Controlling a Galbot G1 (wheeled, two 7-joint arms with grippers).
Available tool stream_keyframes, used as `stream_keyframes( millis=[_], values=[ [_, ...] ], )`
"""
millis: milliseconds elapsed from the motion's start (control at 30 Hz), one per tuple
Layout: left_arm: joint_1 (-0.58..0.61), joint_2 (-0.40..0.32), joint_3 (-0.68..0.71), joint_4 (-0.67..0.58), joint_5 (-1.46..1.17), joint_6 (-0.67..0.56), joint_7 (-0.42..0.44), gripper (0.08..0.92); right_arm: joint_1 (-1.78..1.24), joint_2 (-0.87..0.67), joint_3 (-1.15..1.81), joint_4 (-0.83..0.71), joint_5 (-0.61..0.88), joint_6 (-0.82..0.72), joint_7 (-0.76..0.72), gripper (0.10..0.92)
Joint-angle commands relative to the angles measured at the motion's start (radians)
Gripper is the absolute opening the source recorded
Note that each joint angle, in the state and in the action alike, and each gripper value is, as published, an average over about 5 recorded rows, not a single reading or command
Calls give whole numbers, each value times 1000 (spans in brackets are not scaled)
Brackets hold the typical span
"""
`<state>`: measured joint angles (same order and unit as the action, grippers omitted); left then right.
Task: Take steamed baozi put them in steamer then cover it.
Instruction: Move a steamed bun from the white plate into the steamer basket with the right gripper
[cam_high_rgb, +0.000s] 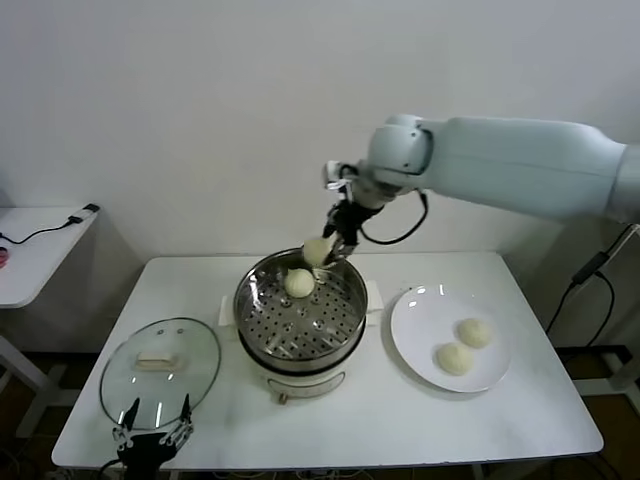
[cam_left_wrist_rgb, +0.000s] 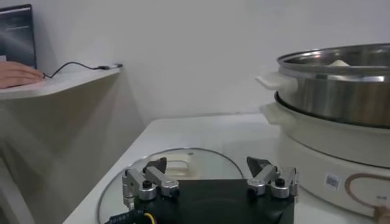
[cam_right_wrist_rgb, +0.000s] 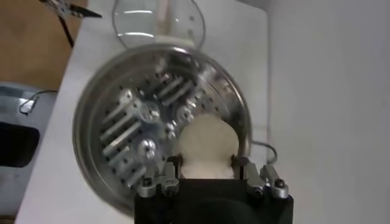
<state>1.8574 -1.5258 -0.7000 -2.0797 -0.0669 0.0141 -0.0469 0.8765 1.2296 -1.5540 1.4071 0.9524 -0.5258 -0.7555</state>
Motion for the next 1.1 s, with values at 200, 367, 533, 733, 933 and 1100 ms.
stream_keyframes(
  millis=[200, 367, 533, 733, 933, 1100],
  values=[
    [-3, -1, -4, 0, -4, 0, 1, 823, -178, 220, 3, -74, -11, -101, 141, 619],
    [-8, 0, -6, 7, -5, 2, 1, 823, -244, 249, 7, -126, -36, -114, 166, 643],
    [-8, 0, -6, 8, -6, 2, 1, 823, -294, 285, 13, -182, -60, -122, 187, 645],
    [-4, 1, -7, 6, -10, 2, 0, 823, -314, 301, 15, -210, -73, -124, 189, 677],
    [-1, 0, -7, -5, -10, 8, 3, 823, -204, 236, 7, -144, -56, -92, 118, 805],
    [3, -1, -2, -19, -7, 12, 5, 823, -8, 73, -69, -51, -56, 18, -23, 822]
  ],
)
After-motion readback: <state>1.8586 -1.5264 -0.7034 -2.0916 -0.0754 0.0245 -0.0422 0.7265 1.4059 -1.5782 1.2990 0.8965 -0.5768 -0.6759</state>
